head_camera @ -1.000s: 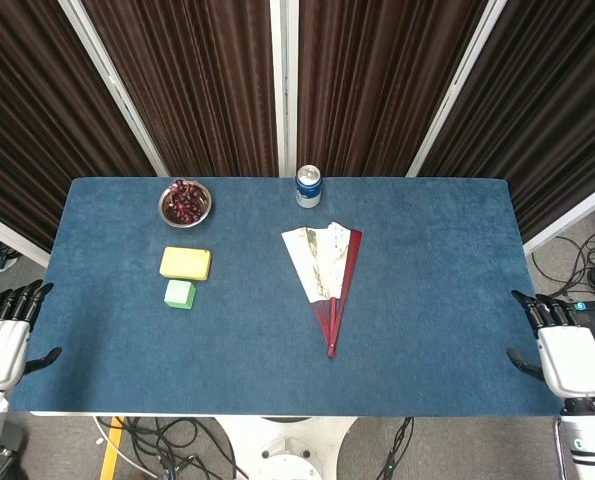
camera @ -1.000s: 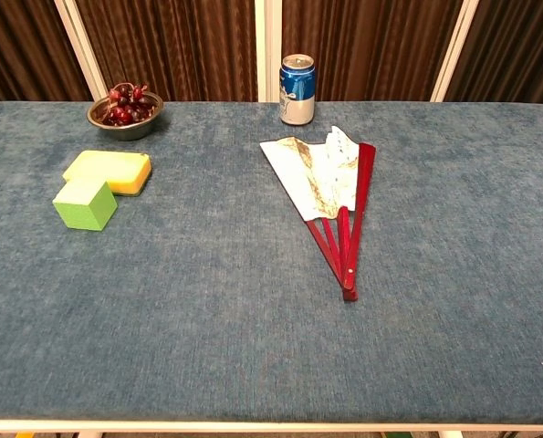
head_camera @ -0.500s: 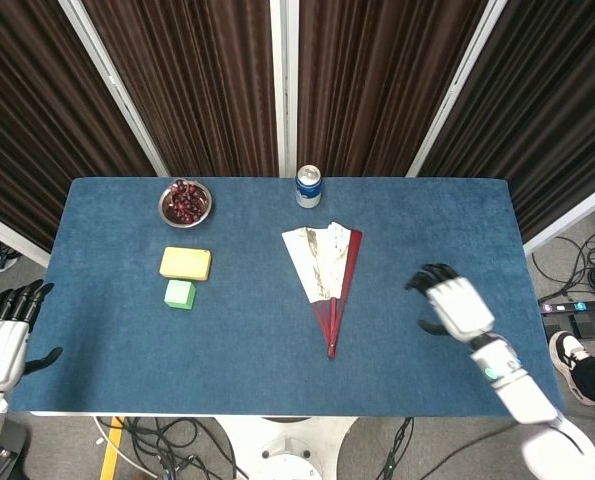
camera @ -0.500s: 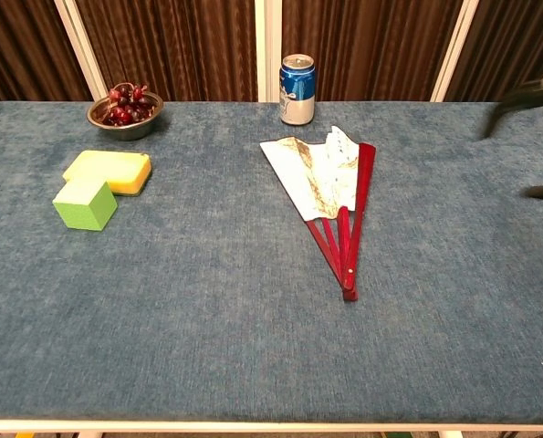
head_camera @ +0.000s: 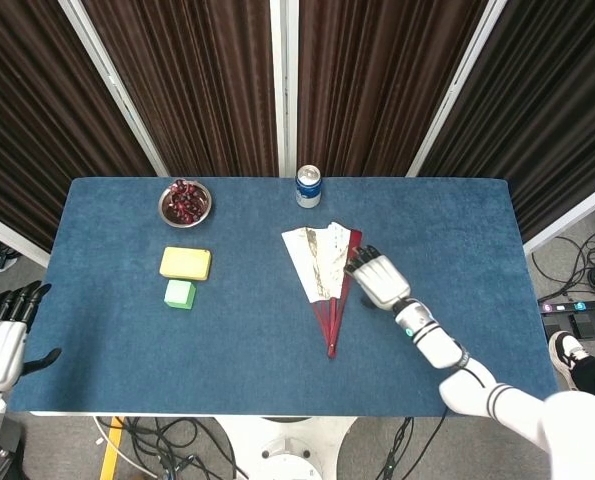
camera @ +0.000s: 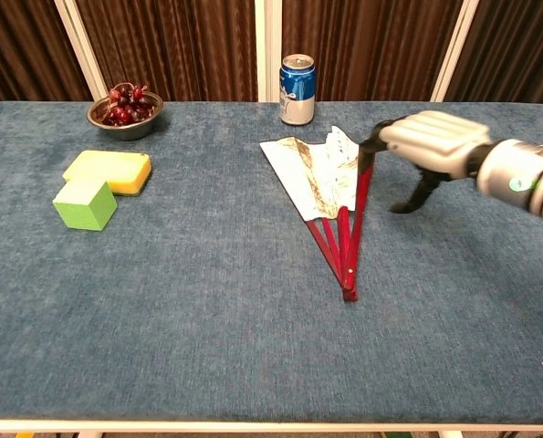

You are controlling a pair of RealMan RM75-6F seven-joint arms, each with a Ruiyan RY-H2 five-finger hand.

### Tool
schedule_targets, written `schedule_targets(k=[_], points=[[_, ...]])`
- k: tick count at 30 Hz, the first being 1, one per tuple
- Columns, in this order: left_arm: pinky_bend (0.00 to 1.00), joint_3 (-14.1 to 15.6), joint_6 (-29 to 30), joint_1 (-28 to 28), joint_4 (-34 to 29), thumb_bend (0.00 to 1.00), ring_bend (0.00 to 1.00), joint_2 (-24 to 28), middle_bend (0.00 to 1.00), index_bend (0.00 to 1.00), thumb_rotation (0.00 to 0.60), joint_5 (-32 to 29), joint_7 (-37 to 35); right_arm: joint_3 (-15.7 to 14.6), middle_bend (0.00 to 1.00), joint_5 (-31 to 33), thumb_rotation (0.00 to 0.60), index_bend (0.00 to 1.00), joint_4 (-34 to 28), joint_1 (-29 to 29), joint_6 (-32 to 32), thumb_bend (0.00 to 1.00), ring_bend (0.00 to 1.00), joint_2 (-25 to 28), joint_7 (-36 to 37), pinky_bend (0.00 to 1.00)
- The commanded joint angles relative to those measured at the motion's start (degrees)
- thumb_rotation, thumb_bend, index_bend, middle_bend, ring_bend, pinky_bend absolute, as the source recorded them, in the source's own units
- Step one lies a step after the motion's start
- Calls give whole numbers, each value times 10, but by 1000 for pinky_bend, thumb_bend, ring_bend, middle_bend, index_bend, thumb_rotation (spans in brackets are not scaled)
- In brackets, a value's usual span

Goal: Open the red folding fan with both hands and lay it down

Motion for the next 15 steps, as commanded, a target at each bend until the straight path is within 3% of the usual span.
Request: schedule_targets(k=[1,12,15], points=[[131,0,-1,1,-1,187,148,0,196,163,600,-3,-3,-13,301,-17,600,360,72,31,9,141,104,-55,35,136],[131,2,-8,3,-5,187,148,4,195,162,600,-7,-20,-46,318,-38,600,404,186,40,51,163,105,-119,94,80],[131,2,-10,2,-5,187,147,5,195,162,600,-8,-22,-54,337,-42,600,432,222,37,70,214,113,-137,112,72]])
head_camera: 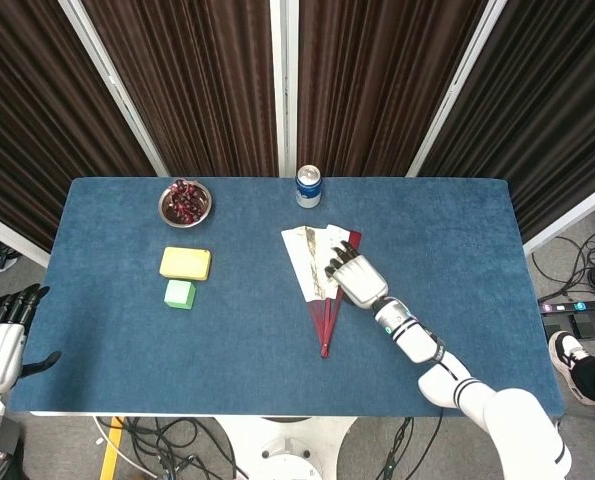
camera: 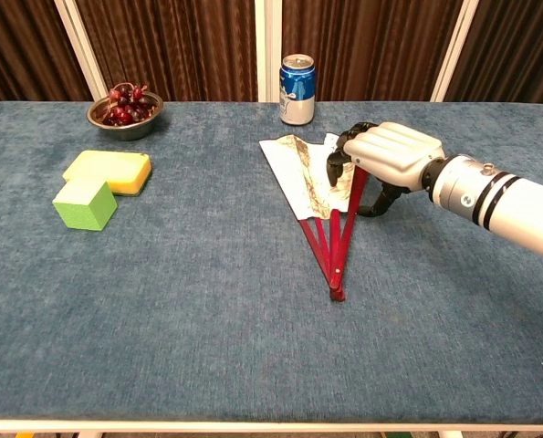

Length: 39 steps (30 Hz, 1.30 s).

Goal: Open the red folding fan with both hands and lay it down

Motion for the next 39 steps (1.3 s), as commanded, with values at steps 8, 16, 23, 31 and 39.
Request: schedule_targets(k=[8,16,23,31,39], points=[[131,-1,2,0,-2,187,147,4,195,162,600,5,-6,-36,415,-27,600,514,126,-2,62,410,172,-68,63,72],[131,-5,15,0,1,185,147,8,195,163,600,15,-11,-65,515,-51,600,660,181,13,83,721,266,-84,79,89],[131,-14,25,-12,5,181,147,11,195,163,600,35,-18,-74,595,-62,600,780,174,31,129,945,349,-55,90,139],[134,-37,5,-53,3,180,147,8,195,163,600,58,-136,-78,669,-77,600,904,75,56,194,985,425,46,91,159],[172,-63,-56,-123,17,180,147,-24,195,163,600,64,-326,-59,698,-74,600,937,-152,80,197,955,453,198,62,170]])
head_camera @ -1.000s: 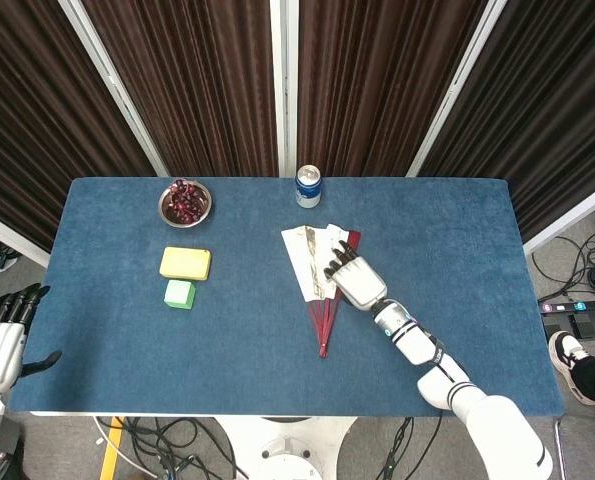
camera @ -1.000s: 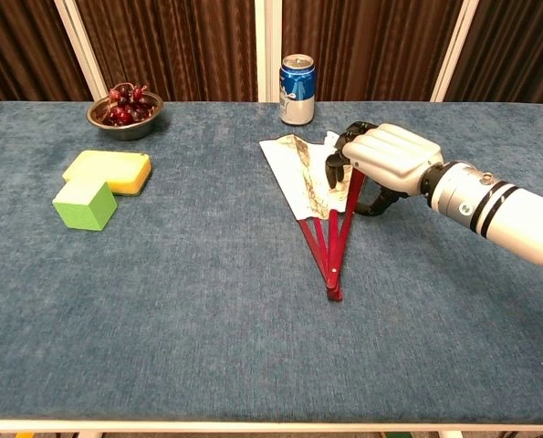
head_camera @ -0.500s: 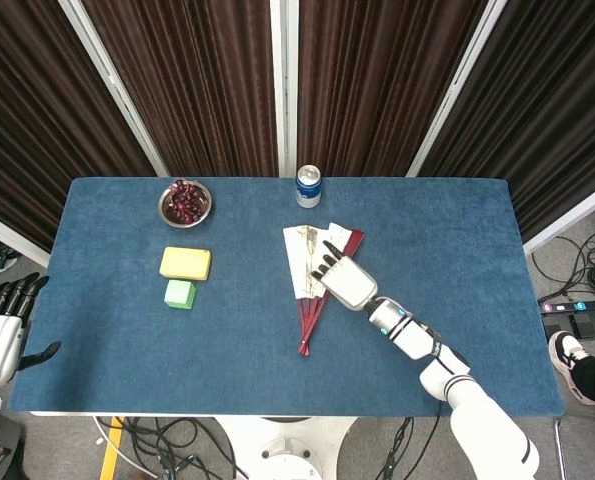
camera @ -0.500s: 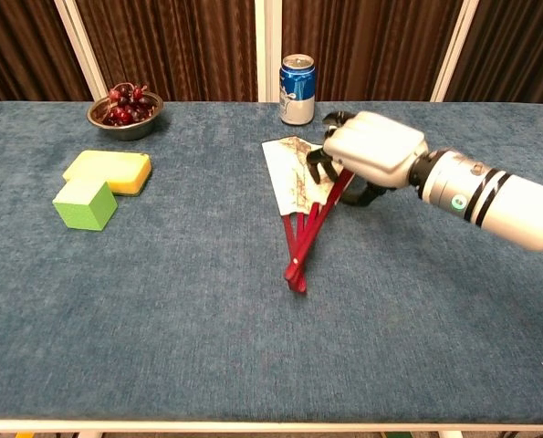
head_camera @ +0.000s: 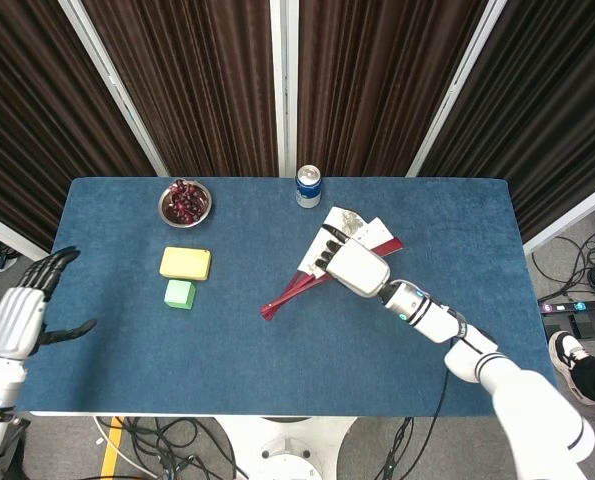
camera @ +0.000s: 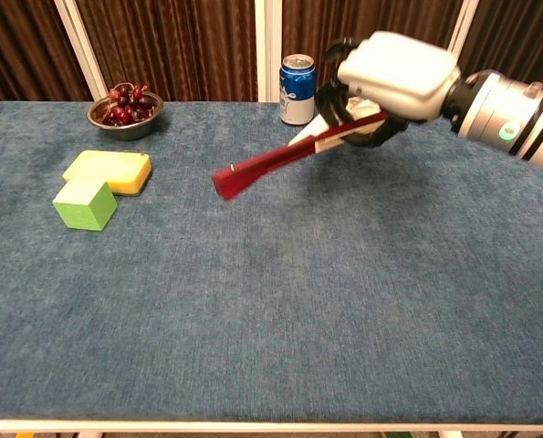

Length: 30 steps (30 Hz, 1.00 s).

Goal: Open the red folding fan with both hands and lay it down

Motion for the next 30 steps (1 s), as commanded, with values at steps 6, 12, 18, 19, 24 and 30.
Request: schedule_targets(k=[6,12,18,19,24,30], points=[[176,-31,-97,-98,55,180,147,-77,195,148,600,-11,-214,27,699,10,600,938,-290,35,-39,961,453,197,-41,169],[191,-45,-132,-143,115,181,147,-152,188,140,600,-29,-281,39,699,14,600,938,-408,53,-84,970,452,279,-44,158],[197,-49,-144,-179,137,182,147,-210,188,160,600,-22,-308,49,698,23,600,937,-483,61,-117,974,452,313,-38,150],[197,-50,-143,-184,140,181,148,-220,188,176,600,-21,-304,49,698,25,600,937,-489,62,-122,976,452,313,-35,147],[197,-56,-149,-213,143,185,147,-262,194,221,600,-20,-274,59,699,40,600,935,-497,67,-146,979,449,298,-13,145],[221,-61,-165,-239,144,186,147,-297,211,239,600,-33,-242,75,699,48,600,935,-489,78,-163,979,447,277,-3,145]])
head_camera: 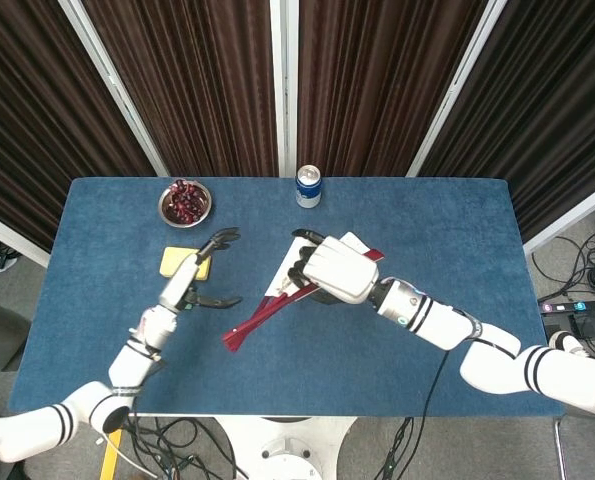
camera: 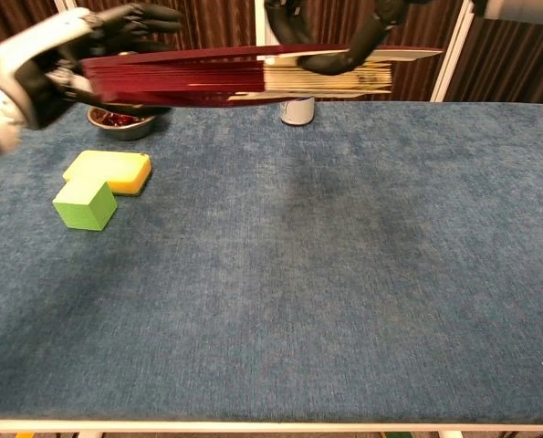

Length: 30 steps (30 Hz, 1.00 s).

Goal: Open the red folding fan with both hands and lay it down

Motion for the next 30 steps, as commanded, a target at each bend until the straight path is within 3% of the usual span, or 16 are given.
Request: schedule_targets(k=[1,9,14,19,30], points=[[226,-1,-11,-11,-1,187,147,-11,213,240,600,-6,8,9,699,6,600,935,4,6,-9,979,446,-9,2,145],[229,6,-29,-27,6,186,149,-32,243,261,600,-17,33,33,698,25,600,935,14,15,-20,981,440,-34,-6,144],[276,-12,-38,-28,3,185,191,-48,281,273,600,-60,56,40,698,34,600,935,14,17,-25,982,438,-45,-16,139],[281,-32,-47,-27,-14,180,223,-52,327,338,600,-97,53,44,699,40,600,935,16,18,-31,982,438,-59,-29,136],[342,-45,-52,-26,-15,200,312,-67,450,492,600,-121,46,53,699,51,600,935,20,17,-33,981,437,-81,-42,126]])
